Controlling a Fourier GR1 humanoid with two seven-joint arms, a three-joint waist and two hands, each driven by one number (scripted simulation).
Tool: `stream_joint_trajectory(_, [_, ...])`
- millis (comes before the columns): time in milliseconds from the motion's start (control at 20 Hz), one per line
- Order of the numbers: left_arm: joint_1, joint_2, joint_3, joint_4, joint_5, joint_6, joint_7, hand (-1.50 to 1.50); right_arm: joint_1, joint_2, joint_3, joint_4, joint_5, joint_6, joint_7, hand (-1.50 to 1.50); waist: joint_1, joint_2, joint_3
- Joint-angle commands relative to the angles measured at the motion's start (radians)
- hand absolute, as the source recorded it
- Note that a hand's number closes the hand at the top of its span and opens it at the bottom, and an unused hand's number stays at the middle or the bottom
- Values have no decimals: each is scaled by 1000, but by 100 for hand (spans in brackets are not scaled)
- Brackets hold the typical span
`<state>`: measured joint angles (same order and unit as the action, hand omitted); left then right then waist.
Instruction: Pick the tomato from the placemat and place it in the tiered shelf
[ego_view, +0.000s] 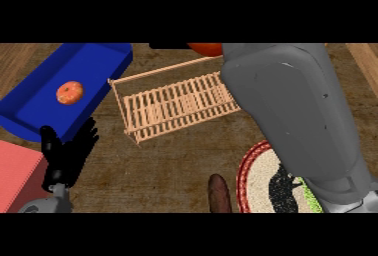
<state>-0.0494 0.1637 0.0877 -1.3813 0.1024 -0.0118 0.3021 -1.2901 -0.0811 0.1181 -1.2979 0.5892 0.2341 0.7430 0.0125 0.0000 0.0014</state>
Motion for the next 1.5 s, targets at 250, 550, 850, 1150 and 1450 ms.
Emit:
stream_joint_trajectory(250, [-15, 19, 26, 61, 7, -32, -27, 0, -47, 37, -31, 175, 49, -92, -147, 150, -1, 2, -2])
stream_joint_trajectory(550, [20, -15, -12, -14, -25, 8, 18, 0, -57, 11, -65, 226, 36, -66, -221, 150, -2, -1, -2])
stream_joint_trajectory(850, [18, 3, 5, -6, 10, -40, 26, 0, -69, -2, -49, 272, 79, -47, -241, 150, -2, 0, -2])
stream_joint_trajectory(1150, [-5, -4, 11, 1, -9, -6, 17, 0, -38, 42, -210, 235, -11, -223, -186, -150, -3, 0, -1])
stream_joint_trajectory(1450, [45, -3, 14, 20, -5, -33, -33, 0, -44, 67, -312, 159, -147, -257, -138, -150, -6, -3, -1])
